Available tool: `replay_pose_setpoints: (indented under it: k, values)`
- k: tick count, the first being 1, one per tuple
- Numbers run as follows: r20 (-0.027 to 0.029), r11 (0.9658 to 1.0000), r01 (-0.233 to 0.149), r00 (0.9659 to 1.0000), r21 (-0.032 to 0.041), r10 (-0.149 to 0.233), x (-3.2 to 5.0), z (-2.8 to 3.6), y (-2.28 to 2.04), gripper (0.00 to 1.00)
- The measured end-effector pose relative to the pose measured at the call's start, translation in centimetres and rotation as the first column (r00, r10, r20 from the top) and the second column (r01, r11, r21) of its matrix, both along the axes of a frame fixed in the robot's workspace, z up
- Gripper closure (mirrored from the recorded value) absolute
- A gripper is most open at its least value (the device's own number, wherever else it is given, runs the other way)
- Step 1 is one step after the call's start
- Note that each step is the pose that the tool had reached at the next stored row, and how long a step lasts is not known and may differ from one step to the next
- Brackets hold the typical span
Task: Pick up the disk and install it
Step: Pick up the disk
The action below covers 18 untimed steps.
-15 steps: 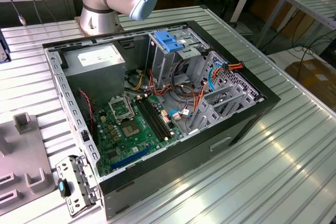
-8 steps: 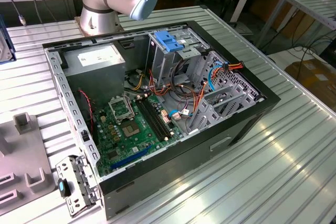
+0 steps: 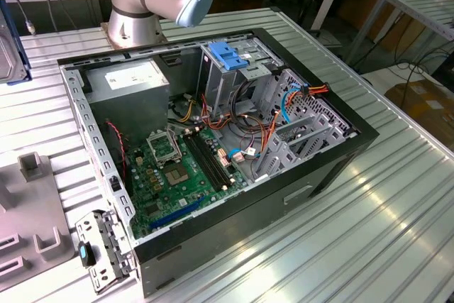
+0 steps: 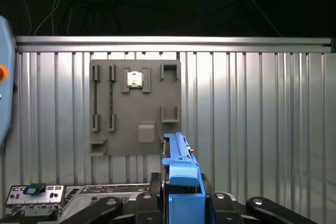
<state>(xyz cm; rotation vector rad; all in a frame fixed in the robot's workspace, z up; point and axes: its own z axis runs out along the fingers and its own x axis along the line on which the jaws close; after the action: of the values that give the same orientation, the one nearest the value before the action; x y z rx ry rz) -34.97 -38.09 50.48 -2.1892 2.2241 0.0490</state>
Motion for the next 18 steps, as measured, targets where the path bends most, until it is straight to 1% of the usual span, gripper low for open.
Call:
replay_pose_setpoints:
  k: [8, 13, 18]
  values:
    - [0.0, 1.0, 0.0, 1.0, 0.0, 0.0, 0.85, 0.0, 0.0, 0.63]
    - [0.0001, 1.0, 0.0, 1.0, 0.0, 0.0, 1.54, 0.0, 0.0, 0.63]
    - [0.0, 1.0, 0.0, 1.0, 0.0, 0.0, 1.97, 0.0, 0.0, 0.63]
